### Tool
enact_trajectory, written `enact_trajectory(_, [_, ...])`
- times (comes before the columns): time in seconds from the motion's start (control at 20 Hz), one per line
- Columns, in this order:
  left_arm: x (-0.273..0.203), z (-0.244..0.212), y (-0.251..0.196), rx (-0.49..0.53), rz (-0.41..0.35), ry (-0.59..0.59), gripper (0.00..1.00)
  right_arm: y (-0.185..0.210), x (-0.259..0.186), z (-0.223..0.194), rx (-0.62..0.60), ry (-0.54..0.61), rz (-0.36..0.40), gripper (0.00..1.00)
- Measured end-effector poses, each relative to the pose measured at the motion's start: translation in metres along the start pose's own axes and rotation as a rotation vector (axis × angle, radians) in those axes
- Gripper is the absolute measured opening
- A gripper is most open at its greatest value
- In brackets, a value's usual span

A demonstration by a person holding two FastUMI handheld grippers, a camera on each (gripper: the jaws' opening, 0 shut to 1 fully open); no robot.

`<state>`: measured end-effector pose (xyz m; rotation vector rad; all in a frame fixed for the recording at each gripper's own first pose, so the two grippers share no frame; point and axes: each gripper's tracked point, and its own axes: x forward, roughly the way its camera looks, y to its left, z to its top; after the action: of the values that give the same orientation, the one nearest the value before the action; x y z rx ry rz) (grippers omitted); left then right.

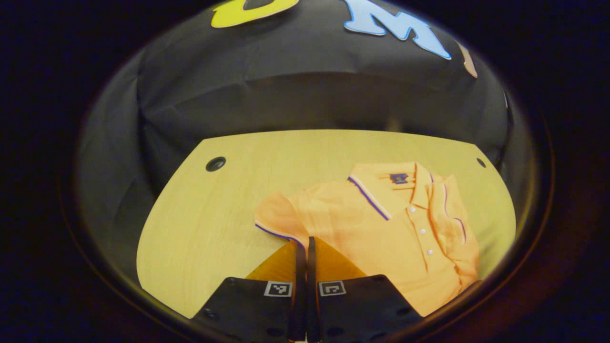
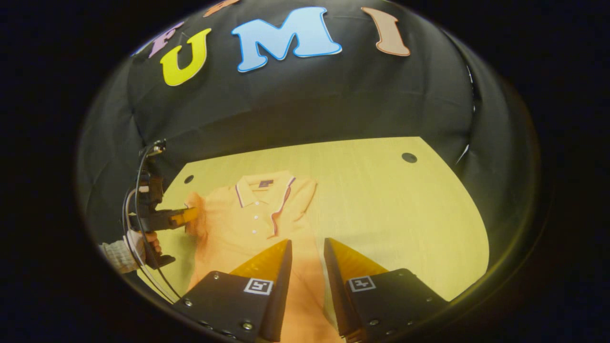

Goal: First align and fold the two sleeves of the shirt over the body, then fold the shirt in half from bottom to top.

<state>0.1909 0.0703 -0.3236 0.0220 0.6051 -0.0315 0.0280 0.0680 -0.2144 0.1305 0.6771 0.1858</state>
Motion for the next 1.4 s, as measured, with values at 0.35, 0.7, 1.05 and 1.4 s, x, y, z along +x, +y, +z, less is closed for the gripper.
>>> enact_trajectory(0.35, [-0.009, 0.018, -0.099, 0.094, -0.143, -0.032, 0.07, -0.008, -0.006, -0.007, 0.025, -0.010, -0.006, 0.43])
enact_trajectory(0.7, [-0.003, -0.002, -0.150, 0.125, -0.238, 0.030, 0.12, -0.029, -0.018, -0.012, 0.065, -0.019, -0.032, 0.43])
enact_trajectory(1.05, [-0.015, -0.002, -0.145, 0.113, -0.237, 0.014, 0.97, -0.035, -0.022, -0.023, 0.089, -0.006, -0.029, 0.43])
enact_trajectory(1.4, [-0.056, -0.019, -0.120, 0.098, -0.210, 0.006, 0.96, -0.028, -0.026, -0.039, 0.061, 0.019, 0.005, 0.43])
